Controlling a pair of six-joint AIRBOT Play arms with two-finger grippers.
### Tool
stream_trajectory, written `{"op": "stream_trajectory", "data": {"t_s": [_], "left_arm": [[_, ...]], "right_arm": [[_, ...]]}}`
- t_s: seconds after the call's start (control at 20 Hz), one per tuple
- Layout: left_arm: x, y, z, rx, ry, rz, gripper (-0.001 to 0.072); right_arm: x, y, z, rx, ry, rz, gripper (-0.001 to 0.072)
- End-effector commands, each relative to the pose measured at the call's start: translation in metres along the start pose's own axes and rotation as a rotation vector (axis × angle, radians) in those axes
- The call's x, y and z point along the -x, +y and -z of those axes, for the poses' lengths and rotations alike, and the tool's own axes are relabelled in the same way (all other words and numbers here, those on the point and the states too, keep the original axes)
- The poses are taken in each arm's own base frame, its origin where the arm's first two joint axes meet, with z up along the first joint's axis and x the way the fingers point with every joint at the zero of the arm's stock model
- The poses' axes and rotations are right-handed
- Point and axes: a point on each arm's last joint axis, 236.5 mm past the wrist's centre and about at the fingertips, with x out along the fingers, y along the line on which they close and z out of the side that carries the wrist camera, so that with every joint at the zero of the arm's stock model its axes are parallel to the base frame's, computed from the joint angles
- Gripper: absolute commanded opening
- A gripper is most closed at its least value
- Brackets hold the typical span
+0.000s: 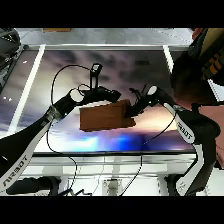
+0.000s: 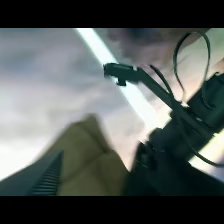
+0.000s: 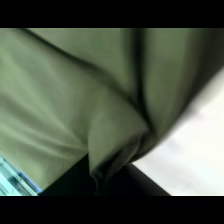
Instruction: Fold the clothes and pants, and hang the long-sleeved shirts on hangers.
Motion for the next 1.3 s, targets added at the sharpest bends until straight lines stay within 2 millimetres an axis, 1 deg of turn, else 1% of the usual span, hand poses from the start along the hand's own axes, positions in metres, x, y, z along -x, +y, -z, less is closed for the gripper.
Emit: {"op": "stream_trajectory", "data": {"t_s": [0.0, 0.05, 0.1, 0.15, 0.25, 0.35, 0.45, 0.55, 0.65, 0.7, 0.8, 0.85, 0.9, 0.95, 1.0, 1.05, 1.15, 1.2, 1.25], "left_arm": [[0.009, 0.024, 0.003, -0.101, 0.032, -0.063, 0.0318], [0.017, 0.029, 0.003, -0.103, 0.049, -0.063, 0.0071], [0.026, 0.034, 0.005, -0.111, 0.073, -0.061, 0.0023], [0.037, 0.039, 0.008, -0.123, 0.102, -0.062, 0.0023], [0.065, 0.053, 0.012, -0.163, 0.163, -0.081, 0.0022], [0.097, 0.066, 0.013, -0.198, 0.206, -0.116, 0.0022], [0.131, 0.072, 0.008, -0.207, 0.221, -0.14, 0.0022], [0.163, 0.069, 0.003, -0.207, 0.218, -0.149, 0.0022], [0.19, 0.061, -0.001, -0.214, 0.212, -0.154, 0.0022], [0.201, 0.056, -0.002, -0.22, 0.209, -0.155, 0.0023], [0.217, 0.046, -0.001, -0.231, 0.214, -0.147, 0.0023], [0.222, 0.041, 0.001, -0.236, 0.221, -0.14, 0.0022], [0.226, 0.036, 0.002, -0.241, 0.228, -0.133, 0.0023], [0.228, 0.034, 0.004, -0.243, 0.232, -0.129, 0.0022], [0.229, 0.032, 0.005, -0.243, 0.239, -0.125, 0.0023], [0.229, 0.032, 0.006, -0.242, 0.242, -0.123, 0.0023], [0.229, 0.032, 0.006, -0.242, 0.242, -0.123, 0.0022], [0.229, 0.032, 0.006, -0.242, 0.242, -0.123, 0.0022], [0.229, 0.032, 0.006, -0.242, 0.242, -0.123, 0.0022]], "right_arm": [[-0.017, 0.03, -0.003, 0.089, 0.004, -0.005, 0.0023], [-0.016, 0.033, -0.002, 0.097, 0.007, -0.006, 0.0023], [-0.013, 0.037, -0.001, 0.099, 0.009, -0.013, 0.0023], [-0.008, 0.038, 0.0, 0.101, 0.007, -0.014, 0.0023], [0.014, 0.039, -0.002, 0.09, -0.019, -0.017, 0.0023], [0.051, 0.035, -0.011, 0.056, -0.095, -0.008, 0.0023], [0.103, 0.024, -0.019, -0.006, -0.208, 0.009, 0.0023], [0.165, 0.009, -0.021, -0.081, -0.338, 0.036, 0.0023], [0.233, -0.012, -0.013, -0.166, -0.488, 0.075, 0.0023], [0.268, -0.025, -0.004, -0.214, -0.564, 0.102, 0.0023], [0.334, -0.055, 0.021, -0.314, -0.716, 0.183, 0.0023], [0.366, -0.073, 0.039, -0.38, -0.795, 0.234, 0.0023], [0.395, -0.091, 0.058, -0.449, -0.866, 0.284, 0.0023], [0.424, -0.111, 0.082, -0.529, -0.938, 0.336, 0.0023], [0.447, -0.128, 0.107, -0.606, -0.995, 0.379, 0.0023], [0.468, -0.144, 0.135, -0.69, -1.046, 0.417, 0.0023], [0.494, -0.172, 0.192, -0.837, -1.103, 0.487, 0.0023], [0.501, -0.183, 0.219, -0.902, -1.115, 0.511, 0.0023], [0.503, -0.192, 0.242, -0.958, -1.115, 0.525, 0.0023]]}}
